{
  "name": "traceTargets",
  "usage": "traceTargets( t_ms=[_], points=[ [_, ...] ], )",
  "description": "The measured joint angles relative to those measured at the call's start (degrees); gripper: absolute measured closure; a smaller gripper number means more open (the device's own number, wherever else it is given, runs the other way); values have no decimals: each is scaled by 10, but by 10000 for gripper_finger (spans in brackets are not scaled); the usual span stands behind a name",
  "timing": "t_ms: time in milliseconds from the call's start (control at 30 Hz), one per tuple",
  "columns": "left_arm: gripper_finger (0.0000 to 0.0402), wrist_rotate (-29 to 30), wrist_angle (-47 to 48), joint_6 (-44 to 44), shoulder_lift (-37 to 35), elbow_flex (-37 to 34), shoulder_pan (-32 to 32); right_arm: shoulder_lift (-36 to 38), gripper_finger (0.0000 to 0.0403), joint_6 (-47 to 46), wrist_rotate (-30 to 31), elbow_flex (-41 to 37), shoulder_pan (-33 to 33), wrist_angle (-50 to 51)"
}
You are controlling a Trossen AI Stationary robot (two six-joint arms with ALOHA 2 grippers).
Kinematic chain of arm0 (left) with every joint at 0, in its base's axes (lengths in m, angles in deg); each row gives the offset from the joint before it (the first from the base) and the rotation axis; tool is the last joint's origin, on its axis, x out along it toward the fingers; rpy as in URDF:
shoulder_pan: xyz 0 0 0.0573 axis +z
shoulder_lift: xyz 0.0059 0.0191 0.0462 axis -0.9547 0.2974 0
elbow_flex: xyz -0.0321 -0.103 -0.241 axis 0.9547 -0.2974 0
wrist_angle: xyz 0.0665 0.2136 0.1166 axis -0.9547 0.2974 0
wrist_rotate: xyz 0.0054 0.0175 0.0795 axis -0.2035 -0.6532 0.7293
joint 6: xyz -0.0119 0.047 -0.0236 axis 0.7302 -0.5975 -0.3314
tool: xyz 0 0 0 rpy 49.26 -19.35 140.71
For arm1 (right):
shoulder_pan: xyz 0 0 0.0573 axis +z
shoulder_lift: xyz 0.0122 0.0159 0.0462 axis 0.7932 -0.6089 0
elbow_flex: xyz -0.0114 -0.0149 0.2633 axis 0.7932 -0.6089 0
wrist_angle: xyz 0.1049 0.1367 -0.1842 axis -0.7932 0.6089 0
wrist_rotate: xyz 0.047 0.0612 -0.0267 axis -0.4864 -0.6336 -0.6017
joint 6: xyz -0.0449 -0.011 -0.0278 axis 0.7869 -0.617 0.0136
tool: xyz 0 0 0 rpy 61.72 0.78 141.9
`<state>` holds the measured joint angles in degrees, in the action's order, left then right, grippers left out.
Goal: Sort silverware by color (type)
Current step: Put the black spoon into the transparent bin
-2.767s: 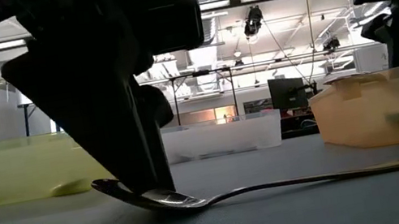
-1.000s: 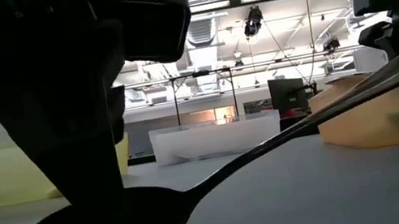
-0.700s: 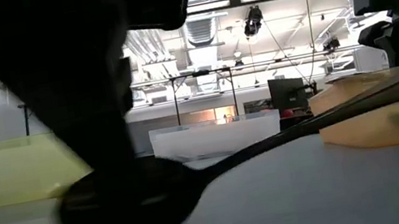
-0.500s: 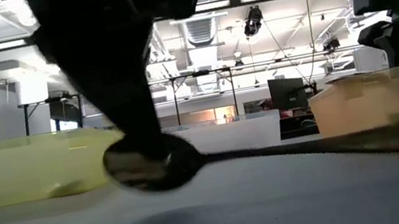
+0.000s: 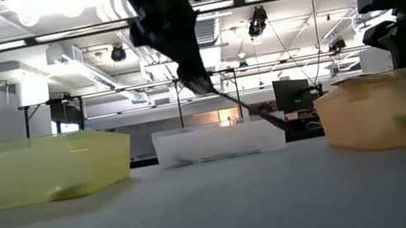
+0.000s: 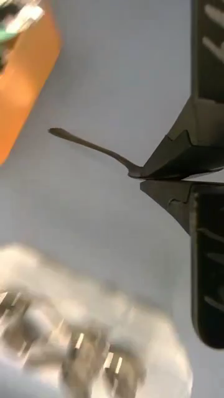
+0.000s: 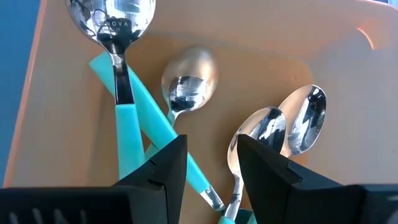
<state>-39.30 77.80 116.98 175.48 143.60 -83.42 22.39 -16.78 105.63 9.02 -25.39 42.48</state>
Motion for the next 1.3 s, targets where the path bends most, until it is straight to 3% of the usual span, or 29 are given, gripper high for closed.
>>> traceTargets(
  t_ms=[200, 367, 500, 633, 900, 1300],
  points=[
    [401, 34, 15, -104, -60, -3, 71, 0, 271, -5, 19, 0, 0, 0],
    [401, 41, -3, -191, -84, -3, 167, 0, 271, -15, 65, 0, 0, -10],
    [401, -14, -43, -244, -81, -3, 242, 0, 271, -15, 76, 0, -5, -13],
    [401, -118, -72, -262, -63, -5, 298, 0, 271, -47, 76, 0, -13, -13],
    [401, -138, -65, -341, -36, -6, 322, 0, 271, -86, 81, -2, -21, -12],
    [377, -138, -4, -355, -33, -6, 337, 0, 271, -80, 185, 4, -21, -13]
  ],
)
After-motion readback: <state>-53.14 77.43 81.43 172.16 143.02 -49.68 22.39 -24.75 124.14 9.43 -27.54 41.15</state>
